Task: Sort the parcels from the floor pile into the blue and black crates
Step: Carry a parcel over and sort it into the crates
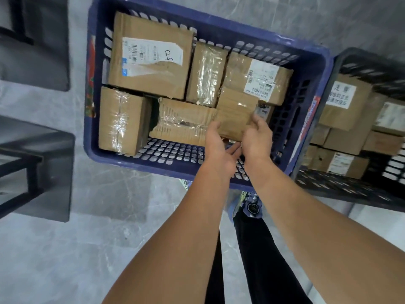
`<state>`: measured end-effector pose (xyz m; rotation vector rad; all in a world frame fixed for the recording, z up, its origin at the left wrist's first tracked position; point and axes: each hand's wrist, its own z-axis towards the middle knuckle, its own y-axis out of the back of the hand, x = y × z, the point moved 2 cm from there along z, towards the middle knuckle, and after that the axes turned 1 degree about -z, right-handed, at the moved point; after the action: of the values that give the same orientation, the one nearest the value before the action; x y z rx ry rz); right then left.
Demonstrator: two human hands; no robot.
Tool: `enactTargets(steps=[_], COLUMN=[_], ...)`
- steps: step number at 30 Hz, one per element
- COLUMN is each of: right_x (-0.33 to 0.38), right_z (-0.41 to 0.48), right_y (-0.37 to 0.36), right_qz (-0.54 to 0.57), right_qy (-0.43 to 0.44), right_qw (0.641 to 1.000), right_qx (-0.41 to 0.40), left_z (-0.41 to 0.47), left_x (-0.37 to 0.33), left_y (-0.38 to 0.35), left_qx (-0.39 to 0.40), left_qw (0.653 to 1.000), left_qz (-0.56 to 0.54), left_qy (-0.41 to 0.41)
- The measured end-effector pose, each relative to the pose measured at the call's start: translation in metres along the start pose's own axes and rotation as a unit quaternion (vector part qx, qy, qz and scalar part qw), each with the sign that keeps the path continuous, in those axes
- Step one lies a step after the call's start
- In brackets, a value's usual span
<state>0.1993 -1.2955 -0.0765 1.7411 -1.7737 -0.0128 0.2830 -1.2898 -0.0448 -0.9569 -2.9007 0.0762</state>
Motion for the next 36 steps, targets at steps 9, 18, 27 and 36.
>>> enactTargets(steps=[9,18,27,36], right_x=[0.014,0.039,0.029,0.08], right_z=[0.005,0.025,0.009,-0.086], right_y=[0.013,0.019,0.043,0.092], right_qz=[0.045,0.105,0.17,0.124], right_qy=[-0.034,-0.065,-0.074,0.007], right_qw=[0.993,0.978,0.962,0.97], right_qx=[0.103,0.169,0.2,0.209], left_z=[0.016,0.02,-0.006,-0.123], left_x=[0.001,0.001,-0.001,-0.019], left_y=[0.008,0.007,0.003,0.005], left_qx=[0.035,0.031,0.02,0.039], left_qw=[0.999,0.998,1.0,0.981], left_qz=[-0.014,-0.053,-0.002,0.154], left_qy=[-0.005,-0.012,-0.007,-0.109])
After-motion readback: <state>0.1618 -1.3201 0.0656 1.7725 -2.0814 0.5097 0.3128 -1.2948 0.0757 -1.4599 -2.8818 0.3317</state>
